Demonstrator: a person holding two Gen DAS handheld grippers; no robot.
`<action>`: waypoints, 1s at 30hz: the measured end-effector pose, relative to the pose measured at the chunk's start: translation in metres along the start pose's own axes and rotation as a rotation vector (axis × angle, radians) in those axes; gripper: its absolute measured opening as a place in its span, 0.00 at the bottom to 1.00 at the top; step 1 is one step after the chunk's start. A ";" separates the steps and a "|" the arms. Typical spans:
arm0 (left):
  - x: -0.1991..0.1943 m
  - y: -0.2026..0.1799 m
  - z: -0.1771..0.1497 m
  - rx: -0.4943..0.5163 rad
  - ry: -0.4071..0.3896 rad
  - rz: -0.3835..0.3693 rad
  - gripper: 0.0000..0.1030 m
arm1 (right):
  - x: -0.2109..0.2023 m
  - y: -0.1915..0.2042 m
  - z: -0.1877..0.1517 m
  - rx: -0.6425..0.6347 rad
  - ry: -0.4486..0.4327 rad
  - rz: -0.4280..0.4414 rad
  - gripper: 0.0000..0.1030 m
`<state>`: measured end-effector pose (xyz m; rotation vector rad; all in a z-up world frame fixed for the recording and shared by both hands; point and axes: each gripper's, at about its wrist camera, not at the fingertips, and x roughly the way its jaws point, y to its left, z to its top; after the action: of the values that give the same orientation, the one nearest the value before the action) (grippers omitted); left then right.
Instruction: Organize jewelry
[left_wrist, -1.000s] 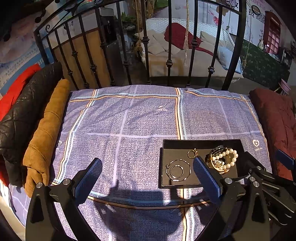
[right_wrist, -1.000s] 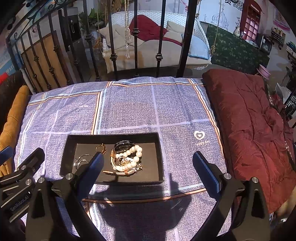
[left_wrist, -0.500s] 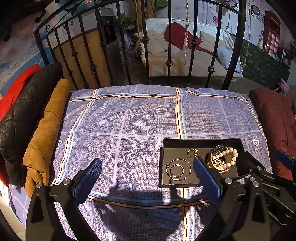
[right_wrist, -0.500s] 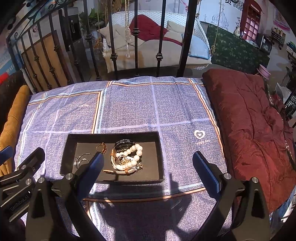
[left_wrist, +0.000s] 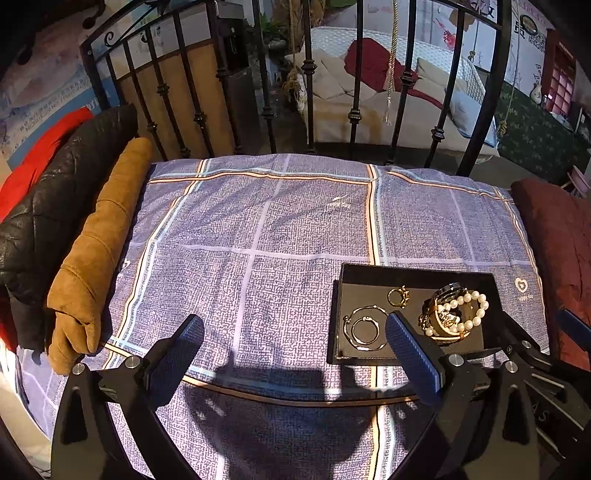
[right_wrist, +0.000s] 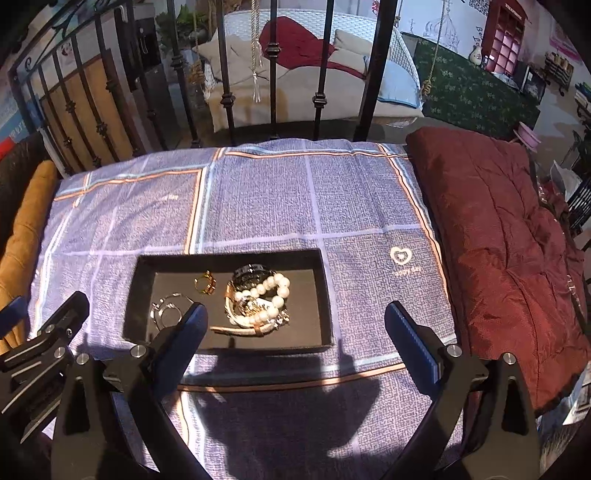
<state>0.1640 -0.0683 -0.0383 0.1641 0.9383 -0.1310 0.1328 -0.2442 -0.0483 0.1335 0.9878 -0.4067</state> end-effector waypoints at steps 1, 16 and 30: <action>0.000 0.000 -0.002 0.001 0.004 0.012 0.94 | 0.000 0.000 -0.003 -0.008 0.007 -0.002 0.92; -0.001 -0.007 -0.047 -0.039 0.180 -0.016 0.94 | -0.019 -0.019 -0.044 -0.039 0.153 0.079 0.92; -0.006 -0.022 -0.026 -0.008 0.204 -0.002 0.93 | -0.016 -0.027 -0.018 -0.069 0.219 0.035 0.92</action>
<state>0.1362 -0.0844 -0.0504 0.1715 1.1423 -0.1135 0.1009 -0.2592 -0.0433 0.1342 1.2122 -0.3300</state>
